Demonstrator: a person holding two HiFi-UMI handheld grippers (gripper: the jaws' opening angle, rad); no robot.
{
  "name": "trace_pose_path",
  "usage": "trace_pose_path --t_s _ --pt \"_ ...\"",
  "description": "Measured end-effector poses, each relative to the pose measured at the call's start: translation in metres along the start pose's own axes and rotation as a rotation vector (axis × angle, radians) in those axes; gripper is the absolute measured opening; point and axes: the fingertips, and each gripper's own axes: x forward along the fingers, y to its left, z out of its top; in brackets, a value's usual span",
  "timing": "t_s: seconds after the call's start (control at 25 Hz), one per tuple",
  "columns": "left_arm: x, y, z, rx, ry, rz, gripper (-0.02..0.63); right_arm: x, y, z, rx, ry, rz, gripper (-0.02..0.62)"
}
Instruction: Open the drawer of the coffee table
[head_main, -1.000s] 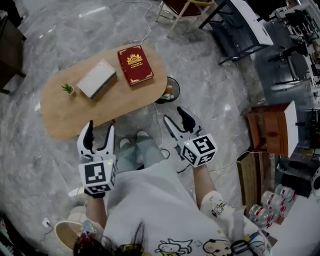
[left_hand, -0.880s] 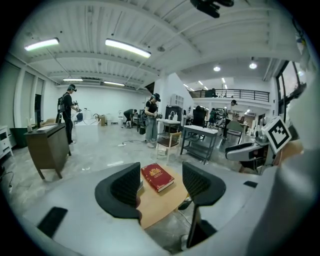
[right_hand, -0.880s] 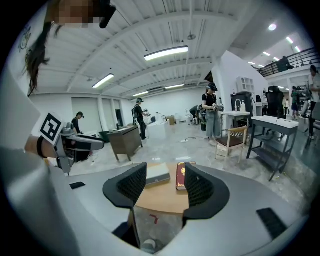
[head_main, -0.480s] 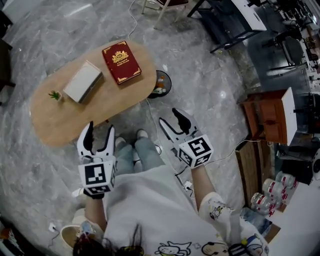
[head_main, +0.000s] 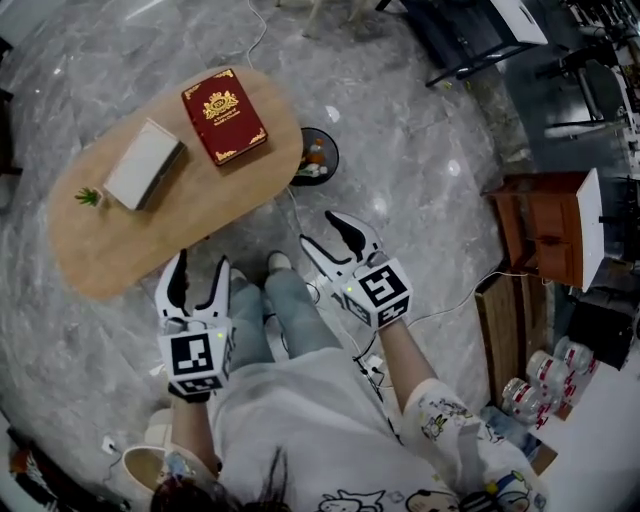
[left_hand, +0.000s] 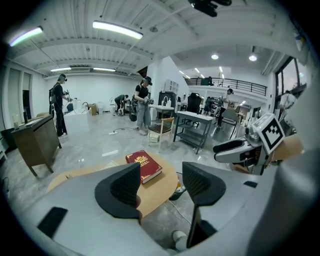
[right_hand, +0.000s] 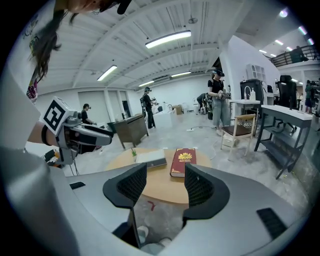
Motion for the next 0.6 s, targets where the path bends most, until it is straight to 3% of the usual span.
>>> trace_pose_path --t_s 0.28,0.6 --pt "0.044 -0.019 -0.023 -0.023 0.039 0.027 0.239 0.03 -0.035 -0.034 -0.03 0.05 0.049 0.204" --pt "0.089 -0.031 -0.075 -0.03 0.115 -0.037 0.239 0.063 -0.06 -0.073 -0.062 0.092 0.043 0.204"
